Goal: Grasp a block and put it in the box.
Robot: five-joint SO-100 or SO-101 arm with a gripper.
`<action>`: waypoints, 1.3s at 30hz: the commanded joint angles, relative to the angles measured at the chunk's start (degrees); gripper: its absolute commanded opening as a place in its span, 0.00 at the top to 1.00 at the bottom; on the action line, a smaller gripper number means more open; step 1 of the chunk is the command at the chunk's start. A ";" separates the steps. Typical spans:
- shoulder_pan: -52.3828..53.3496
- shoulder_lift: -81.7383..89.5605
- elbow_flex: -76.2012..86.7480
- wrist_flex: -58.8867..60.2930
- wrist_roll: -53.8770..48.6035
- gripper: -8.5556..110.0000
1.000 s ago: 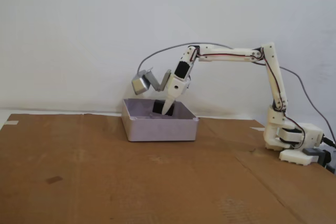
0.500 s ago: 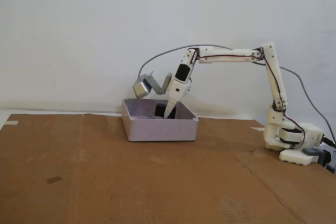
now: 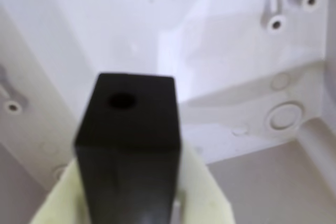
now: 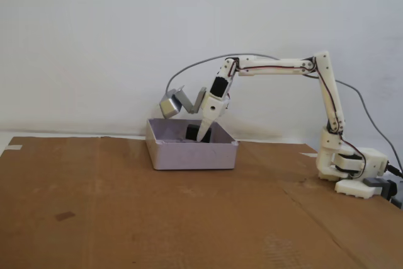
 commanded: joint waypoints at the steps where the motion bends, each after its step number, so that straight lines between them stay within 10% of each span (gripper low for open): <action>1: -0.97 6.42 -2.46 -1.93 0.70 0.93; 39: -2.37 3.69 -1.85 -5.10 0.62 0.80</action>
